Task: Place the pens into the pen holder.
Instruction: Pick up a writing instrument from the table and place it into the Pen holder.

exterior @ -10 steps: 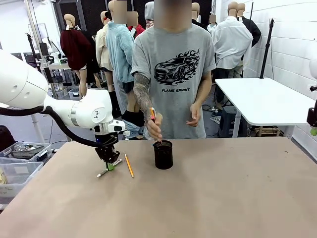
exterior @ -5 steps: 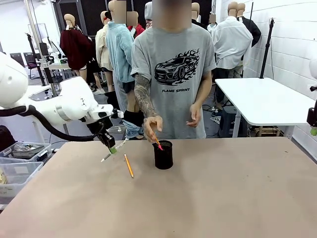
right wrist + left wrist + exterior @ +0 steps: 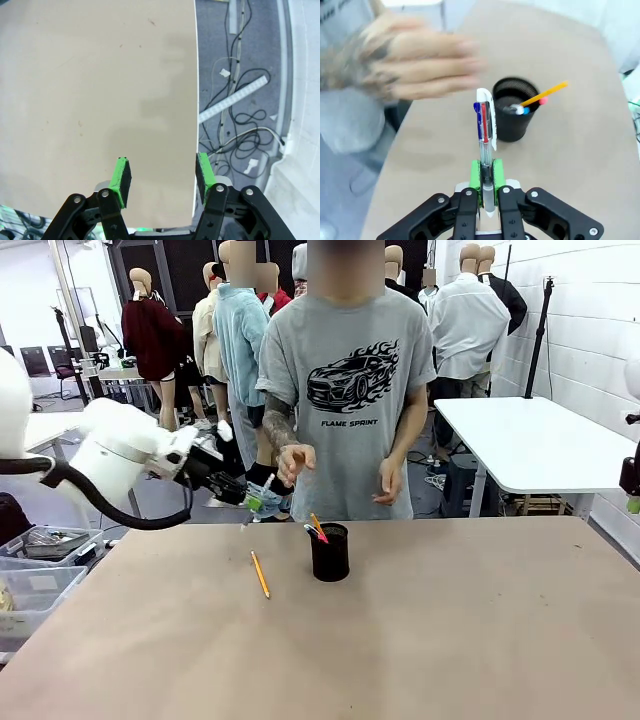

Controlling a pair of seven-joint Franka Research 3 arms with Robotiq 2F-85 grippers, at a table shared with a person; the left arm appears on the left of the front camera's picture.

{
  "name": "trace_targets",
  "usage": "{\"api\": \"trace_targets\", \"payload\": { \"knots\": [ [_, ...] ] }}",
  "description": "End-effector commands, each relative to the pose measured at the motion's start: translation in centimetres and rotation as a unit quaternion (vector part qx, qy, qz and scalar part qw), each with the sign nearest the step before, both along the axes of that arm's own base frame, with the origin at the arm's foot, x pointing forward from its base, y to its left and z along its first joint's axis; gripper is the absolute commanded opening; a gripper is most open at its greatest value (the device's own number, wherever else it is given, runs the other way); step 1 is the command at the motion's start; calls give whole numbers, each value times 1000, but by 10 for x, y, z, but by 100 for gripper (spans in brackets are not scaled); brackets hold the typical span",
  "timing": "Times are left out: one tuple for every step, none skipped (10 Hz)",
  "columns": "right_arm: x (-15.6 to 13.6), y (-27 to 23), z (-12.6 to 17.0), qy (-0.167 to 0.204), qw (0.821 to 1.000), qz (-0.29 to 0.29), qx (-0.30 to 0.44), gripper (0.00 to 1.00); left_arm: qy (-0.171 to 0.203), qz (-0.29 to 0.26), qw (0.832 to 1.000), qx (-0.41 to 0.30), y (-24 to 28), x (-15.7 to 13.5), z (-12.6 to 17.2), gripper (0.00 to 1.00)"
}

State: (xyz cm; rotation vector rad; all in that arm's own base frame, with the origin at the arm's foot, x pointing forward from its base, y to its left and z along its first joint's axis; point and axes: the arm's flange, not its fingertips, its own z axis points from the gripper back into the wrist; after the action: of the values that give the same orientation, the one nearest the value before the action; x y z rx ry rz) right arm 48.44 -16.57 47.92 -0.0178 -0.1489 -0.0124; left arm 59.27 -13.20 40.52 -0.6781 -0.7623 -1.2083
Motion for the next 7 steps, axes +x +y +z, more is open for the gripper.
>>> {"api": "trace_targets", "payload": {
  "knots": [
    [-1,0,-3,-8,1000,7,-2,66,10,-34,999,-24,64,-31,-7,0],
    [-1,0,-3,-8,1000,7,-2,66,-13,-16,999,-42,109,-53,6,0],
    [-1,0,-3,-8,1000,7,-2,66,-54,22,997,-58,160,-85,21,0],
    [-1,0,-3,-8,1000,7,-2,66,-87,70,992,-64,207,-118,32,0],
    [-1,0,-3,-8,1000,7,-2,66,-112,116,984,-77,239,-141,37,0],
    [-1,0,-3,-8,1000,7,-2,66,-144,122,975,-116,261,-157,37,0],
    [-1,0,-3,-8,1000,7,-2,66,-144,132,970,-146,260,-154,33,0]
  ]
}}
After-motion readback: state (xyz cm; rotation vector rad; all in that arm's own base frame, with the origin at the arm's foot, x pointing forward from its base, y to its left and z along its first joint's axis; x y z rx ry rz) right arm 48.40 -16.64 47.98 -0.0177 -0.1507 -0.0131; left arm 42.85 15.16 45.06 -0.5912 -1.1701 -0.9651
